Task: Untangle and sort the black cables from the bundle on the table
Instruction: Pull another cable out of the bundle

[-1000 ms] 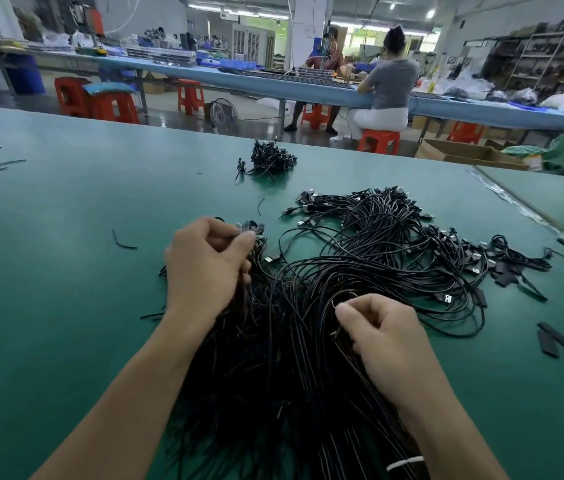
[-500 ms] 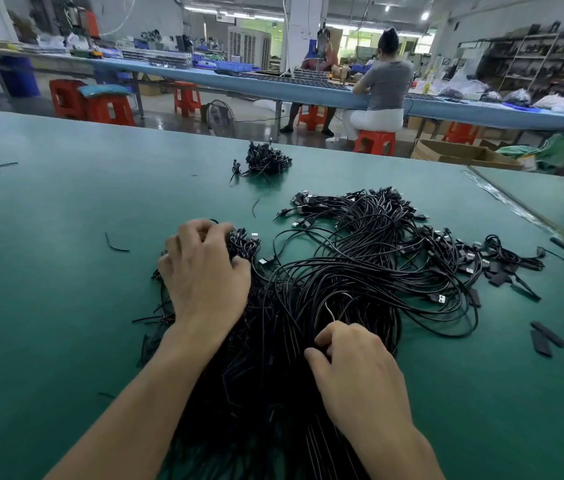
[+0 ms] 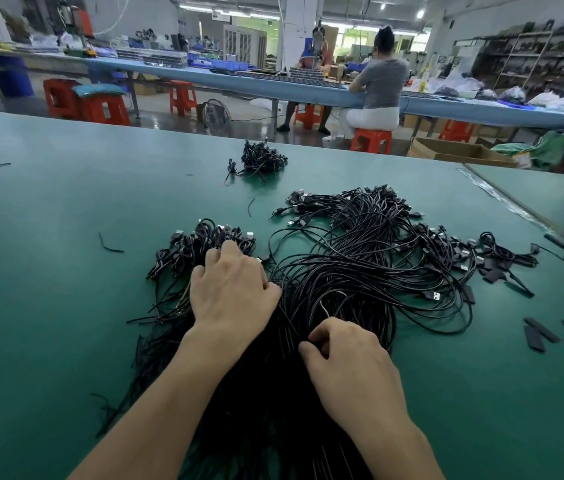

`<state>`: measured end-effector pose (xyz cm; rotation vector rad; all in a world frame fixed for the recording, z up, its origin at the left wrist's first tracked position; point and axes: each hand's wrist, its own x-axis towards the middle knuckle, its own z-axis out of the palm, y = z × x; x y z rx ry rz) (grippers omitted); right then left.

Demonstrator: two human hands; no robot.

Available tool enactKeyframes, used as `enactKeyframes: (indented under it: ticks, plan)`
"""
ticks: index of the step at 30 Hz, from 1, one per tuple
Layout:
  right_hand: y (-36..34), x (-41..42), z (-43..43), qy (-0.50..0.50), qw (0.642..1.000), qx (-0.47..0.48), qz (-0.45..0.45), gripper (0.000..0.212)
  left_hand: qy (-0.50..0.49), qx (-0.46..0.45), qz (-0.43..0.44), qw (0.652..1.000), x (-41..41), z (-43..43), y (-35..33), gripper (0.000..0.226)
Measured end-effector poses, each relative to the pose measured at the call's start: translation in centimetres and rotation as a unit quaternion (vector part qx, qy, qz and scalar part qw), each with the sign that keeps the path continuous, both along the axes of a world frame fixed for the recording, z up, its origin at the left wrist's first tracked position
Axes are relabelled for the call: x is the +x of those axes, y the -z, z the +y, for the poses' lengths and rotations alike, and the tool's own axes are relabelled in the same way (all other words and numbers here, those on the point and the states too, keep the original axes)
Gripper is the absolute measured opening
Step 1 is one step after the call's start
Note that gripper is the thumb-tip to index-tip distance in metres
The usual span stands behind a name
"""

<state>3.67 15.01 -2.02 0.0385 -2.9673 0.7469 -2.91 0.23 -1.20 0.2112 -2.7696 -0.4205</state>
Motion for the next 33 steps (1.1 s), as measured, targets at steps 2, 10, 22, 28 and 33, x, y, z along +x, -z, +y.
enactKeyframes:
  ticks: [2,10,22,28,33]
  plan:
    - [0.0,-0.1,0.0,0.002,1.000,-0.009,-0.001,0.019,-0.008,0.047,0.029,0.998,-0.1,0.3,-0.4,0.019]
    - [0.2,-1.5,1.0,0.056,0.978,-0.201,0.011,0.038,0.193,0.217,-0.005,0.957,1.3,1.0,-3.6,0.010]
    - [-1.7,-2.0,2.4,0.135,0.787,-0.602,0.019,0.032,0.348,0.134,-0.183,0.910,3.5,0.0,-3.9,0.003]
    - [-3.5,-0.2,0.4,-0.150,0.923,-0.352,0.048,0.025,0.302,0.209,-0.026,0.930,2.5,0.1,-2.2,0.070]
    - [-5.3,1.1,0.2,-0.301,0.914,-0.273,0.001,0.020,0.379,0.362,0.025,0.851,2.1,0.3,-1.4,0.080]
